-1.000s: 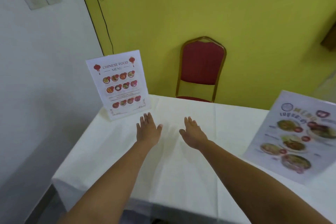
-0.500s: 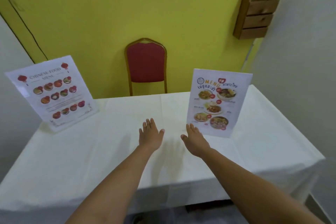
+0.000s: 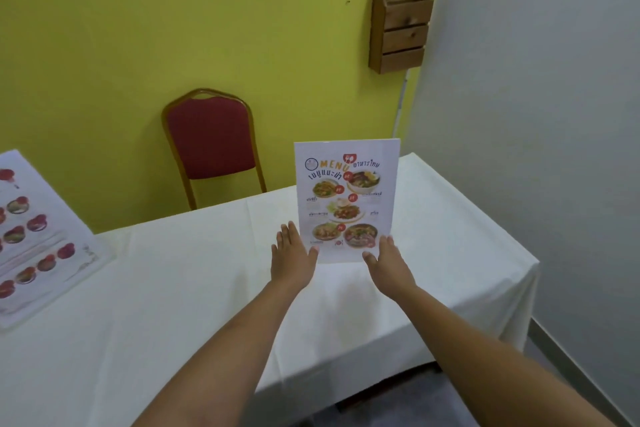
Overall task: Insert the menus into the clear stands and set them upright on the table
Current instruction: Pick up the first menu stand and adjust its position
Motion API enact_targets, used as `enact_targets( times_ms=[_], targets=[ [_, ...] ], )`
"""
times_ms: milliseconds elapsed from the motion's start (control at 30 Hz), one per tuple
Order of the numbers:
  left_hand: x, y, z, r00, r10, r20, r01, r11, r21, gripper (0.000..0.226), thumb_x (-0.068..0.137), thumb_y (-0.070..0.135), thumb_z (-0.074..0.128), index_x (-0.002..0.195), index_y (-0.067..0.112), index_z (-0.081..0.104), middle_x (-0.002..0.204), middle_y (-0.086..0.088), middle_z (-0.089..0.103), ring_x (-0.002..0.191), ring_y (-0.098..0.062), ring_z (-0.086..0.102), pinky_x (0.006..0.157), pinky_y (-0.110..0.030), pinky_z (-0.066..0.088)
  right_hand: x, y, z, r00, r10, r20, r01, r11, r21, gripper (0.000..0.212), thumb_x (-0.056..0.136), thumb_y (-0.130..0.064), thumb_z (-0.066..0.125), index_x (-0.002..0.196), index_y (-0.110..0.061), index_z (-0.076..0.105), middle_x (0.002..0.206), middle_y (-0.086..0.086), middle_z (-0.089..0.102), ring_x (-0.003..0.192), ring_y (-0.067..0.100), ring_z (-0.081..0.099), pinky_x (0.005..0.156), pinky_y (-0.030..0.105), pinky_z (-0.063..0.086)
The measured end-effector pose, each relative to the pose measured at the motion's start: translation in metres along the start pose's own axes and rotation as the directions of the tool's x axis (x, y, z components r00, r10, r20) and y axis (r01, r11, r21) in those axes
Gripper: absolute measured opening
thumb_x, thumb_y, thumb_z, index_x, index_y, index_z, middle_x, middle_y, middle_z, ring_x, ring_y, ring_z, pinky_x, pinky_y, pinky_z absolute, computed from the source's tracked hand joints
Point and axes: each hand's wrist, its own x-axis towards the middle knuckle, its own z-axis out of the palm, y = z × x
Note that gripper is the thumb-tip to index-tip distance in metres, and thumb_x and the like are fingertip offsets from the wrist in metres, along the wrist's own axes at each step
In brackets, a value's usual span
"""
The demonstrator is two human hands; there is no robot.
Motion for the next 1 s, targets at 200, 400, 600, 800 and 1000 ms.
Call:
enact_targets(
  times_ms=[200,400,600,800,1000],
  targets=[
    [0.029,0.02,0.002,0.993,0.008,-0.122,-0.037,0.97,-0.241,0.094,0.093,0.041,0.057,0.154,0.009,-0.007,0.163,-0.011,-0.002,0.15,-0.027,0.003,0.121,-0.043,0.009,0.031,0.013,-0.014,0.992,0.105,-0.07,-0.098,0.99,0.098,0.086,0.098,-0.05,0.047,0.156,-0.012,-0.003,0.164,0.01,0.003,0.151,0.026,0.006,0.118,0.049,0.019],
    [0.055,0.025,0.004,0.982,0.011,-0.188,-0.091,0.902,-0.421,0.108,0.085,0.037,0.07,0.155,0.013,-0.009,0.164,-0.007,-0.001,0.15,-0.027,0.005,0.122,-0.045,0.008,0.062,-0.002,-0.023,0.983,0.091,-0.16,-0.05,0.968,0.247,0.087,0.093,-0.052,0.053,0.157,-0.021,0.002,0.16,0.007,0.026,0.136,0.031,0.044,0.102,0.052,0.044],
    [0.064,0.02,0.014,0.989,-0.012,-0.147,-0.075,0.822,-0.565,0.094,0.087,0.03,0.069,0.154,0.029,0.003,0.156,0.001,0.03,0.138,-0.024,0.038,0.103,-0.05,0.046,0.072,-0.008,-0.008,0.962,0.057,-0.266,0.055,0.917,0.395,0.059,0.089,-0.05,0.059,0.137,-0.028,0.03,0.12,-0.007,0.061,0.096,0.02,0.069,0.063,0.032,0.056],
    [0.072,0.037,0.012,0.977,-0.014,-0.213,-0.13,0.751,-0.647,0.062,0.088,0.018,0.066,0.14,0.026,0.034,0.126,0.008,0.056,0.111,-0.014,0.058,0.075,-0.022,0.052,0.074,0.0,-0.005,0.921,0.09,-0.378,0.032,0.952,0.305,0.046,0.087,-0.061,0.055,0.116,-0.034,0.032,0.096,-0.014,0.061,0.067,0.0,0.062,0.049,0.027,0.051],
    [0.097,0.072,0.009,0.978,0.04,-0.204,-0.162,0.761,-0.628,0.057,0.087,0.021,0.067,0.137,0.022,0.039,0.125,0.004,0.059,0.109,-0.015,0.059,0.077,-0.025,0.051,0.093,0.006,-0.03,0.889,0.142,-0.436,0.014,0.942,0.336,0.052,0.087,-0.062,0.056,0.121,-0.031,0.033,0.1,-0.013,0.062,0.071,0.009,0.067,0.051,0.026,0.054]
  ],
)
